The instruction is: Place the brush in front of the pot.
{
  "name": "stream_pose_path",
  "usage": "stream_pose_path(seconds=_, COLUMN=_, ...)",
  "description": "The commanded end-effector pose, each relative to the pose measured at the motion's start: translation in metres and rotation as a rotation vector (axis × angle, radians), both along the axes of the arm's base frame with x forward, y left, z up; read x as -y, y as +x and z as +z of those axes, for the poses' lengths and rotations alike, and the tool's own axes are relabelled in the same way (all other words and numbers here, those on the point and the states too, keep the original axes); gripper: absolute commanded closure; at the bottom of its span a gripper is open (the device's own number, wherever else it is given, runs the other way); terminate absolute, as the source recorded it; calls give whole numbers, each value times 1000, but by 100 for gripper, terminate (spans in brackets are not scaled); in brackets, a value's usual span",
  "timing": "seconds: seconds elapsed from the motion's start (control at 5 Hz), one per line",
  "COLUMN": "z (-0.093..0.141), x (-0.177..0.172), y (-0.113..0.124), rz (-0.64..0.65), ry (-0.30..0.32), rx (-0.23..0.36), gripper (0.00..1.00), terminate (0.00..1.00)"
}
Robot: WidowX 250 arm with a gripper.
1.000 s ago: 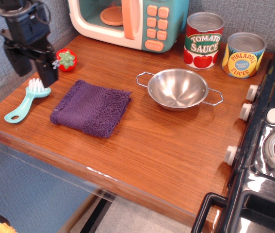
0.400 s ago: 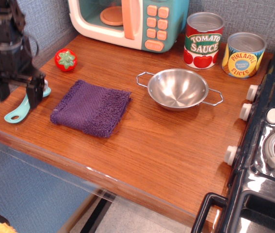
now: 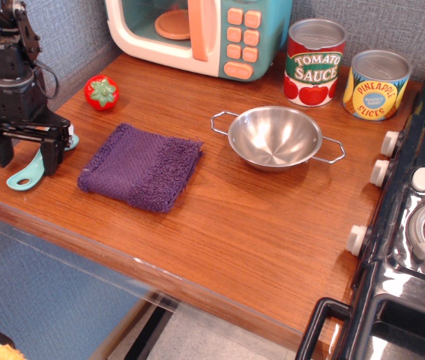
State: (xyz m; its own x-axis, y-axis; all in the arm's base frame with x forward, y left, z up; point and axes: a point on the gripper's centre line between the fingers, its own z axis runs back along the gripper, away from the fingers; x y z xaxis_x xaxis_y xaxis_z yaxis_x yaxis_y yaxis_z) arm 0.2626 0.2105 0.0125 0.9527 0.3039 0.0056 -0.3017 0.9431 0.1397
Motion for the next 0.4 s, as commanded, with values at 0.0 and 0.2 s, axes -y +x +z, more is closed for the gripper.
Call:
stream_pose_path(seconds=0.0, z=11, x=2, y=7, rz=-88, ry=-6, rx=28, gripper=100, terminate=0)
stream_pose_path(seconds=0.2, z=14, x=6, y=9, rz=-131, ry=-29, rx=32, gripper=100, terminate=0)
